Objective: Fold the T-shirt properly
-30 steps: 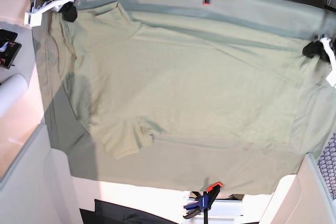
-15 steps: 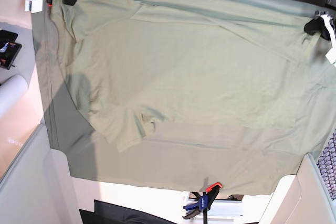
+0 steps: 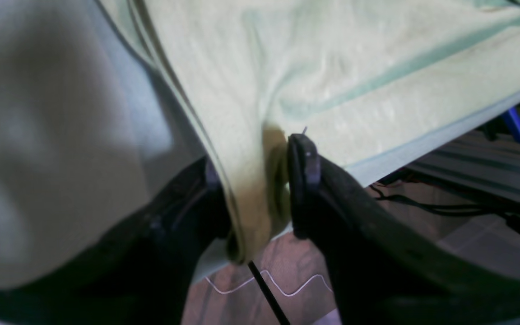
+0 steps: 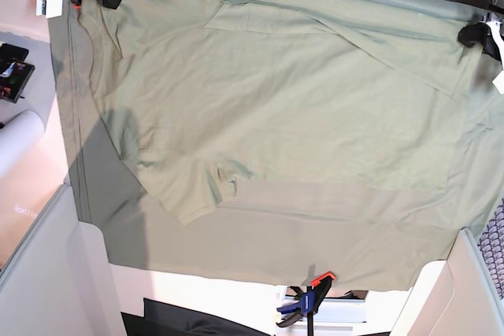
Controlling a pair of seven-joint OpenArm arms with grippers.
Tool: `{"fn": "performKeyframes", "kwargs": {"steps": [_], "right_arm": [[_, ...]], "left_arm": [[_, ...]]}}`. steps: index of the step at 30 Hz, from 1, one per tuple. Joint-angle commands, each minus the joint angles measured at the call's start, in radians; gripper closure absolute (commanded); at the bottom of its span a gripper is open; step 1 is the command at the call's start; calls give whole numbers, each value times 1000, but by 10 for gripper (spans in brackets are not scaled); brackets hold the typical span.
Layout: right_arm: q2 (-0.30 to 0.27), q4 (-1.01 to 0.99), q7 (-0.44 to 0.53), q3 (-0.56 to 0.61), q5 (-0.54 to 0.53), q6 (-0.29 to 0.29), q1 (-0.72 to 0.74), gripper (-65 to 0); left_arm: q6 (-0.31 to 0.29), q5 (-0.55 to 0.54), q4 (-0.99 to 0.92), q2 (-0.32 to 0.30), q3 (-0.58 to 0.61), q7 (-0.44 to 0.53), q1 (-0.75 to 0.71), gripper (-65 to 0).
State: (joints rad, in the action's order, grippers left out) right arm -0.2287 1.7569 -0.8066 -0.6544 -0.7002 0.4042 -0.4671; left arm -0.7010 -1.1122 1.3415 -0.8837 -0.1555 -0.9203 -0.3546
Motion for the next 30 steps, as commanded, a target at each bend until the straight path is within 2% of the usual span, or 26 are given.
{"fn": "performKeyframes", "kwargs": {"steps": [1,6,11,15,19,23,27,30], "right_arm": [[-24,17,25,-41,18,-11,3,-323],[-32,51,27,-129,0,-12,35,-323],[-66,53,48,-127,5,-11,151,-323],[-80,44,60,-80,48,-12,287,-323],[-90,-19,103,18,120,-12,415,-323],[-97,-188,126,117,217,-20,584,-323],[-95,-478,153,152,254,-26,780,-323],[-95,-695,181,153,283,-26,914,-323]], "left_arm": [[3,-3,6,-33,-35,8,5,-232],[3,-37,13,-34,-179,51,6,-232],[3,-33,68,-34,-258,108,6,-232],[3,-20,117,-33,-258,109,5,-232],[3,-16,145,-34,-258,109,6,-232],[3,36,154,-34,-258,128,5,-232],[3,67,154,-34,-256,127,4,-233],[3,70,154,-34,-256,128,4,-299]]}}
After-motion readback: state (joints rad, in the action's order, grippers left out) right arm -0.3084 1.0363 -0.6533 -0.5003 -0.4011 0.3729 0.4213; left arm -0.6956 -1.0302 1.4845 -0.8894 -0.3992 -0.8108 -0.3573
